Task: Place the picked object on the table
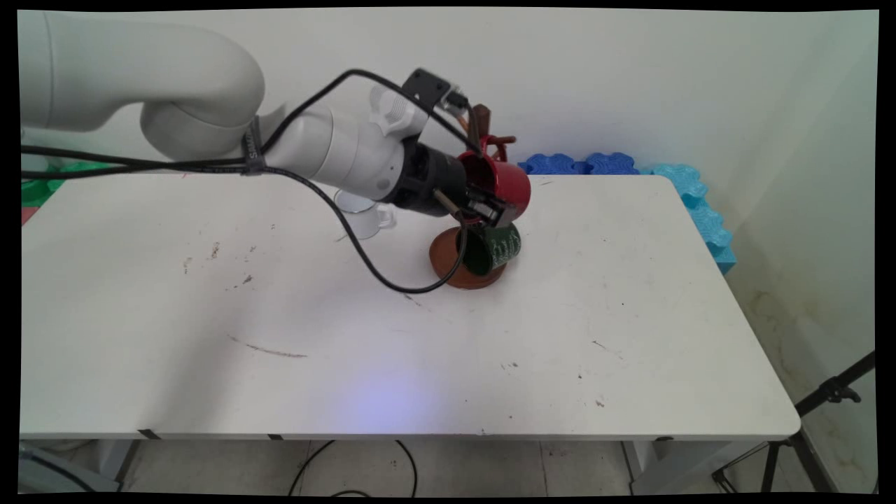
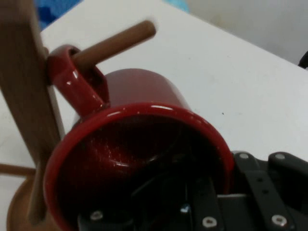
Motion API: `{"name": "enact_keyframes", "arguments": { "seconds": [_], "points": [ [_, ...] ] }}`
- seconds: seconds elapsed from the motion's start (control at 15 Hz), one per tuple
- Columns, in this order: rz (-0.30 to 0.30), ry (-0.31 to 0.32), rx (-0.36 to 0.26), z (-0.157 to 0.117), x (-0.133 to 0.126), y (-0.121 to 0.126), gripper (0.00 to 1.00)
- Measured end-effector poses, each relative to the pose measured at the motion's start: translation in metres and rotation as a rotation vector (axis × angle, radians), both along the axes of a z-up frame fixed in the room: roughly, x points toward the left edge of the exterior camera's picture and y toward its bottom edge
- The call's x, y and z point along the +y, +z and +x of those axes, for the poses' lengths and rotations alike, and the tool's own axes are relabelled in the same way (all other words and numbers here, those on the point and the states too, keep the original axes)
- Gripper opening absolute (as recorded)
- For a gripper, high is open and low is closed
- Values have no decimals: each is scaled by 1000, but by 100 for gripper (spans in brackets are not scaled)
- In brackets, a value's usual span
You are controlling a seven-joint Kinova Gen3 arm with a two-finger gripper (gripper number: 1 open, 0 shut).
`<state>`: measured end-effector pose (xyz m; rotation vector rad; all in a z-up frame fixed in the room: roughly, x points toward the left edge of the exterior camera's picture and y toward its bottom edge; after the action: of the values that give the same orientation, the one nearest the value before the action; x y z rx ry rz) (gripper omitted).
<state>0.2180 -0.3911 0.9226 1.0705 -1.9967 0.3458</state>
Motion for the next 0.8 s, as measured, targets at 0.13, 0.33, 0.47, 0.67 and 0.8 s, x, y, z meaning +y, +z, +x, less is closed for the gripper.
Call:
{"name": "enact_keyframes", "arguments": {
  "seconds": [0.13, 0.33, 0.47, 0.67, 0.8],
  "points": [
    [1, -3, 1, 0, 1, 1, 0],
    [-1, -14, 7, -1, 3, 4, 0],
    [-7, -25, 15, -1, 6, 8, 0],
    [-28, -56, 37, -4, 9, 17, 0],
    [-42, -76, 52, -5, 12, 23, 0]
  ]
}}
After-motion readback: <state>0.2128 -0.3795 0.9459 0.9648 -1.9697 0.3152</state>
